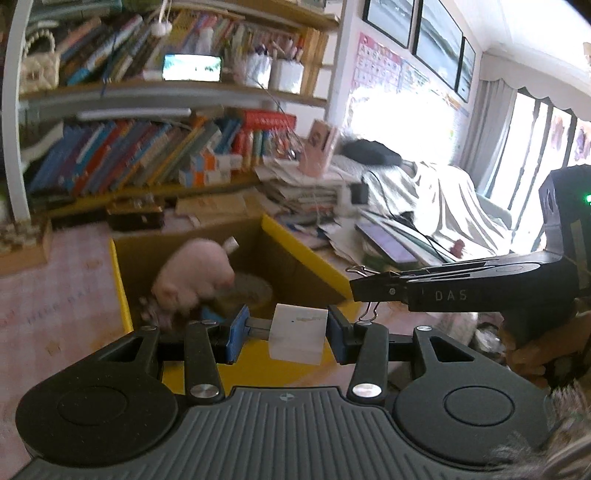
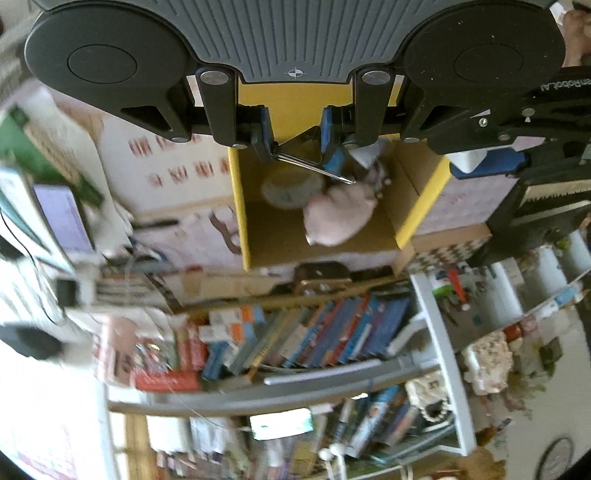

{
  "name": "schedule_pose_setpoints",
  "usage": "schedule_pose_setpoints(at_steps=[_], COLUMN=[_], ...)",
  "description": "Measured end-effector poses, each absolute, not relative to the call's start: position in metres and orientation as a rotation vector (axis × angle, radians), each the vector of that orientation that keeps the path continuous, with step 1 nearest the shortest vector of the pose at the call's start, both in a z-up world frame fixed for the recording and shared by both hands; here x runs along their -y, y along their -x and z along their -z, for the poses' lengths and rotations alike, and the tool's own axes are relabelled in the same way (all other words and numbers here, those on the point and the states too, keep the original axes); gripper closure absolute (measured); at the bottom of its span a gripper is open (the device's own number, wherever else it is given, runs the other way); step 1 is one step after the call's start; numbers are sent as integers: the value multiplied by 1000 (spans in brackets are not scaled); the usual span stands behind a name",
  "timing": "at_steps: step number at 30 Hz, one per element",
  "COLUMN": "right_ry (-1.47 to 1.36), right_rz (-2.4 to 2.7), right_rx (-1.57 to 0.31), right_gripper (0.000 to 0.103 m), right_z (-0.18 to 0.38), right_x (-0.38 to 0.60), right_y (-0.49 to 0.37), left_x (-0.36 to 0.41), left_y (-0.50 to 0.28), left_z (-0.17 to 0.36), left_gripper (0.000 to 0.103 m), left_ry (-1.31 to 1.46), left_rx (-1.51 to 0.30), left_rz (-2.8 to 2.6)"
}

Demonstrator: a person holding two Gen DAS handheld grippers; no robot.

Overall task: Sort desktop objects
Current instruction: 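Lift the charger and binder clip and carry both toward the yellow box, then lower the charger and binder clip into the yellow box and open both grippers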

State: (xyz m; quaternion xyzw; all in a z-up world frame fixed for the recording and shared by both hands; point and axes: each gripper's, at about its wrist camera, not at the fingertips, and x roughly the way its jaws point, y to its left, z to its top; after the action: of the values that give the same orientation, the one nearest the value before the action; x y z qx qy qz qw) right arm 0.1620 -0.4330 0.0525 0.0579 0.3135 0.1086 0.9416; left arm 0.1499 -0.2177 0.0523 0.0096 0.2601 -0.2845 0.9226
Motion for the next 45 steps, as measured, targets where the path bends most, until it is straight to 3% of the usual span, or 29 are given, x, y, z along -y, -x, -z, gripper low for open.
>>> schedule_pose_setpoints(at_steps=[8, 23, 41, 45], right_ry=[-10, 351, 410, 397], right_rz=[-314, -511, -529, -521], right_rx=[-643, -818, -943, -931], right_gripper=[79, 79, 77, 73], right_z=[-46, 10, 27, 25], right_x=[422, 366, 364, 365], right_y=[-203, -283, -309, -307], left_x=[225, 241, 254, 254], left_y=[-185, -268, -284, -278], left_z=[-51, 5, 18, 14], left_gripper=[61, 61, 61, 54], left_ry=[-76, -233, -306, -306], left_rx=[-531, -757, -816, -779], left_rz=[509, 434, 435, 417])
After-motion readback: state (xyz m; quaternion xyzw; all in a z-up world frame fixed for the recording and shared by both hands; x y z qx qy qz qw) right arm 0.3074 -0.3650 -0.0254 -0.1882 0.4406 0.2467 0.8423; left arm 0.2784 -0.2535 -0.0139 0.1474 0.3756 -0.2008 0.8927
